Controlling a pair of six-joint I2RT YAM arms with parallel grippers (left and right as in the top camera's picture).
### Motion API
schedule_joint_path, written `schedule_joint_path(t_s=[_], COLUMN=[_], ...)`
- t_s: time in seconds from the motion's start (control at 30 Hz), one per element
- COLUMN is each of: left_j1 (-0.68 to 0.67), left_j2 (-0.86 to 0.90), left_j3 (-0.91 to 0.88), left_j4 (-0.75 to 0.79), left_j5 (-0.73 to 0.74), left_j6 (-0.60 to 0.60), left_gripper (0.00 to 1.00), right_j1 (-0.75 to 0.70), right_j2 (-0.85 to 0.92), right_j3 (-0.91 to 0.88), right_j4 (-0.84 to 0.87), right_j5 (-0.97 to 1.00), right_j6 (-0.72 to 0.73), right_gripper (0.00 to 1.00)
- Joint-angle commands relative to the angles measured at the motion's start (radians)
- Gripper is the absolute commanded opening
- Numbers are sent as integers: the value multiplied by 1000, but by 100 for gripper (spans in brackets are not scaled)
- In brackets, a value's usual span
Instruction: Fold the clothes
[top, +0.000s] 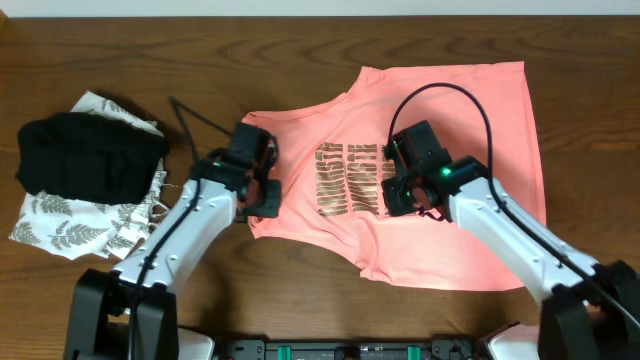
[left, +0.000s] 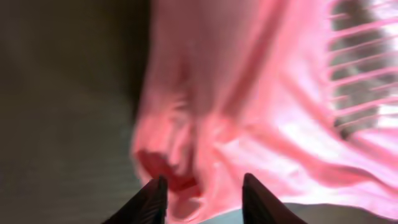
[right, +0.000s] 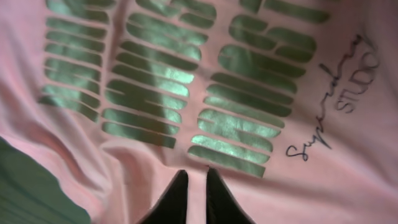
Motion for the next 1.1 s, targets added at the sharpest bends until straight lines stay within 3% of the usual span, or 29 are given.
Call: schedule_joint_path(t_s=[0.0,0.17,0.4,0.67,0.87,1.07], left_j1=[-26,-25,-25,-25,-3,102], left_j2=[54,146,245,242,238,238], left_j3=[20,20,20,22,22,22], left_j4=[22,58,122,150,154,139], left_j5=[20,21,21,-3,-214,-284], left_j6=[116,185,216,214,138,29], left_gripper=[34,28,22,13,13,13], right_j1=[-4,11,14,14,14,14], right_j2=[60,103,141,209,210,210], right_j3=[-14,-14,-28,-77,-108,-130], right_j4=[-8,-3,-1,2,5,-3], right_j5=[-62,-131,-130,-103,-21,71], right_j6=[43,-56,-57,-31,-3,56], right_gripper=[1,1,1,1,1,1])
